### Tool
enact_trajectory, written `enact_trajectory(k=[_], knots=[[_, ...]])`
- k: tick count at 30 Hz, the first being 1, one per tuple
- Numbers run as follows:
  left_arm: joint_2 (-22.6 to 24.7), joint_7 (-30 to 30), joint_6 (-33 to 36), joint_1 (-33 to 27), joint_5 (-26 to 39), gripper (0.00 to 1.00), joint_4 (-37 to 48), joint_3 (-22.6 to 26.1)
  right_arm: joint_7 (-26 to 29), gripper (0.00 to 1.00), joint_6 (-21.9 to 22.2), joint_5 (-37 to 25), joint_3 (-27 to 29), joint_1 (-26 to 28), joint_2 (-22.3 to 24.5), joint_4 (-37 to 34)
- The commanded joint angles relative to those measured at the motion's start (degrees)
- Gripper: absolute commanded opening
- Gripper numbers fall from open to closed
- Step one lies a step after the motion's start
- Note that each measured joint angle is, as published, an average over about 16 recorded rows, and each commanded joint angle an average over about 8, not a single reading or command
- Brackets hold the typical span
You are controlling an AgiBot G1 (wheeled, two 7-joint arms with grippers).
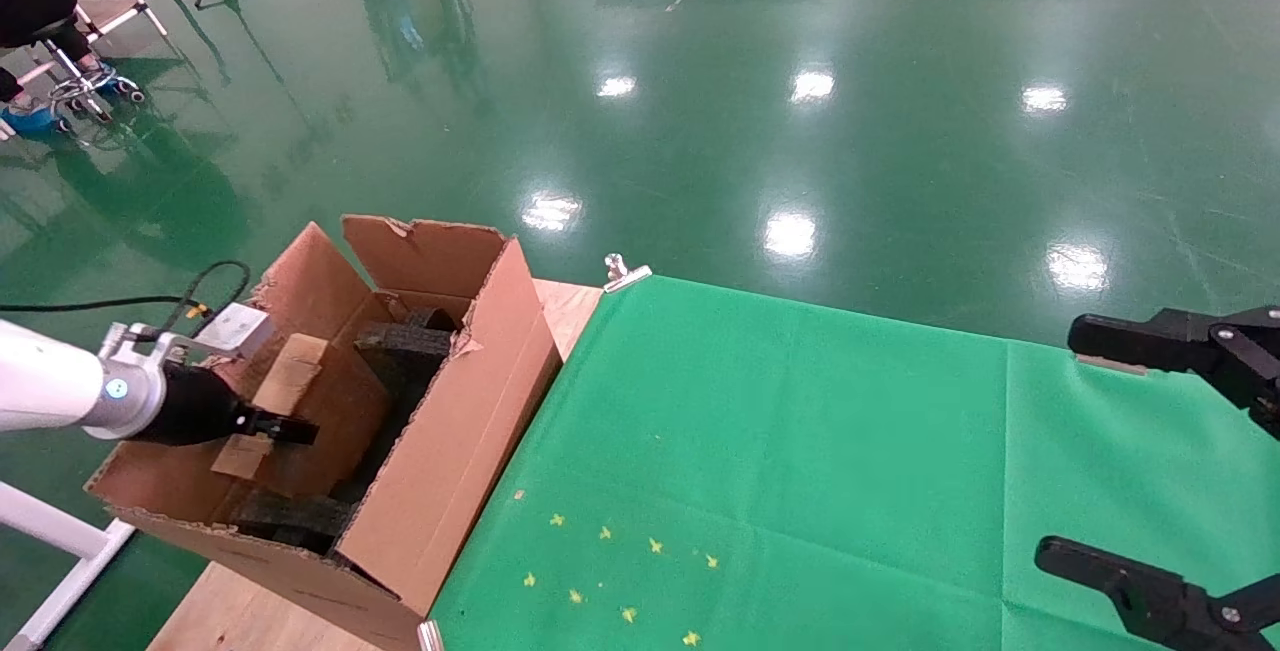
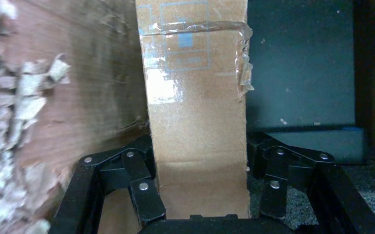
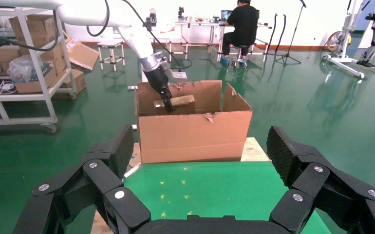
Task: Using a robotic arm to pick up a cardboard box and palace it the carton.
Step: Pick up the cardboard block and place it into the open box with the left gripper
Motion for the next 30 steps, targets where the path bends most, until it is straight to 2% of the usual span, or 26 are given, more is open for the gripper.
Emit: enact_trajectory(k=[1,11,12,19,20,30], knots=[[0.5,-0.1,-0.2,0.3,0.2,0.00,0.0,0.1,0.0,1.00,0.0,0.0,0.0,0.0,0.0,0.0],[1.8,-0.8,-3.2,3.0,-0.3,0.01,0.2,-0.2,0.0,1.00,0.0,0.0,0.0,0.0,0.0,0.0],[1.9,-0.9,-3.7,3.2,-0.4,0.06,0.2,-0.3,0.0,1.00,0.0,0.0,0.0,0.0,0.0,0.0],[2.5,-1.3,-6.8,4.4,-0.9,0.93,0.2,-0.6,0.0,1.00,0.0,0.0,0.0,0.0,0.0,0.0],[2.5,-1.4,-7.0,4.4,-0.9,1.00,0.2,-0.6,0.0,1.00,0.0,0.0,0.0,0.0,0.0,0.0],[2.4,-1.3,-6.7,4.2,-0.9,1.00,0.2,-0.6,0.0,1.00,0.0,0.0,0.0,0.0,0.0,0.0]])
